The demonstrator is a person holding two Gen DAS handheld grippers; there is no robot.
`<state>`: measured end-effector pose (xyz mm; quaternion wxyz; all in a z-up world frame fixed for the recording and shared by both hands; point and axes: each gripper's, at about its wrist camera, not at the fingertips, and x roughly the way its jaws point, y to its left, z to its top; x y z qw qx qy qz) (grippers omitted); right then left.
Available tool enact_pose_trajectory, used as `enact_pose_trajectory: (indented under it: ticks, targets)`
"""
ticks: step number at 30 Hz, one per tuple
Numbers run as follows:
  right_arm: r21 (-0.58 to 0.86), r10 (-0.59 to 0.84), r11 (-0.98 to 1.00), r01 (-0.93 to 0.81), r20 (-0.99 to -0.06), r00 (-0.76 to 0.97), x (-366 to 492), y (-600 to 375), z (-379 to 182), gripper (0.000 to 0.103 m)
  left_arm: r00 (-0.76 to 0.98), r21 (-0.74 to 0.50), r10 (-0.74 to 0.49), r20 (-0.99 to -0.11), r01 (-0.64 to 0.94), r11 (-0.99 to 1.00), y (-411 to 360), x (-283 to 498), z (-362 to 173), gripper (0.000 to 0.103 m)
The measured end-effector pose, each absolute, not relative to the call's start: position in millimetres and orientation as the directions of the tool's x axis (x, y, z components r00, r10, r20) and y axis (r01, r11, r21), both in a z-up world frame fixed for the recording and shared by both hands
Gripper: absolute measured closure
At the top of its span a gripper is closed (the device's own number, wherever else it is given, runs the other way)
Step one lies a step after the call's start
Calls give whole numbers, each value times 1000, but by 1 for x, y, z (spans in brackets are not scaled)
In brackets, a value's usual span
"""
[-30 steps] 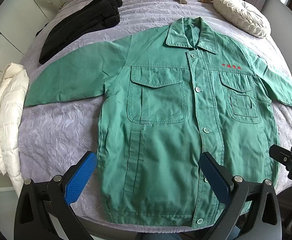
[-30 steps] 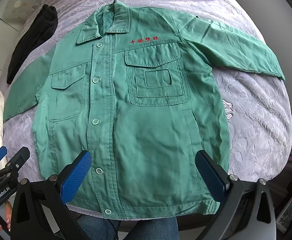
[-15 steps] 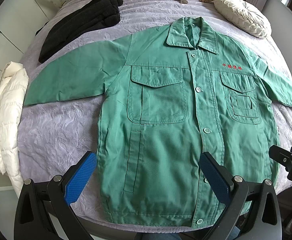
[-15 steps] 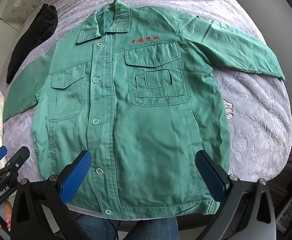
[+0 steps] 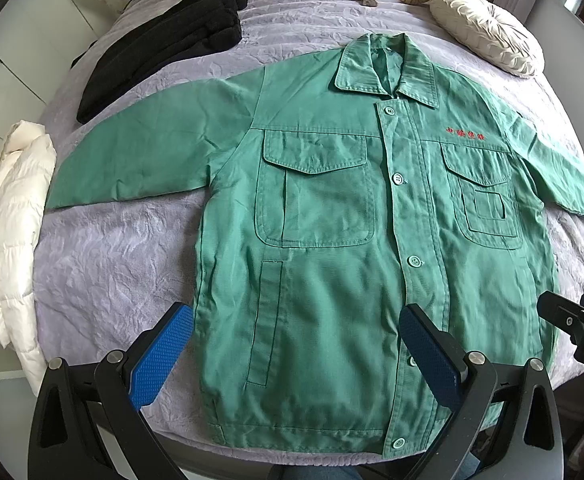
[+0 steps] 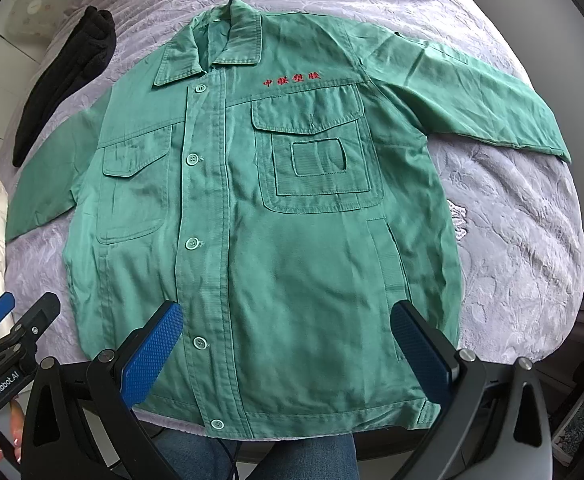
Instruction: Fold large clothes
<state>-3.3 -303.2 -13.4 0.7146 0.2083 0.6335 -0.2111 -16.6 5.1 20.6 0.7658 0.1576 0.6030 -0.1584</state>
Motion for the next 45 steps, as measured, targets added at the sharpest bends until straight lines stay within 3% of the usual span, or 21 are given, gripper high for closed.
enact_pose_trajectory:
  ticks: [11, 20, 31, 42, 44, 45]
  targets:
    - [22, -45, 829, 559, -994, 105, -2, -300, -14, 0, 208, 40, -56, -977, 432, 901, 5, -17, 13, 0]
    - [51, -16, 839, 542, -993, 119, 15, -279, -21, 0, 113, -116, -178, -978, 412, 904, 33, 5, -10, 0]
    - [303, 248, 849, 433, -952, 182, 55, -196, -65, 0, 281, -201, -222, -934, 101, 974, 179, 135, -63, 0]
    - [264, 254, 911, 317, -964, 73, 93, -126, -116, 0, 421, -179, -71, -904, -224, 958, 294, 255, -133, 0]
    - [256, 249, 911, 322, -966, 66, 98, -124, -126, 0, 449, -164, -39, -893, -245, 956, 298, 258, -136, 18]
    - [250, 242, 912, 324, -968, 64, 99, -123, -129, 0, 456, -163, -36, -889, -241, 957, 300, 260, -136, 50]
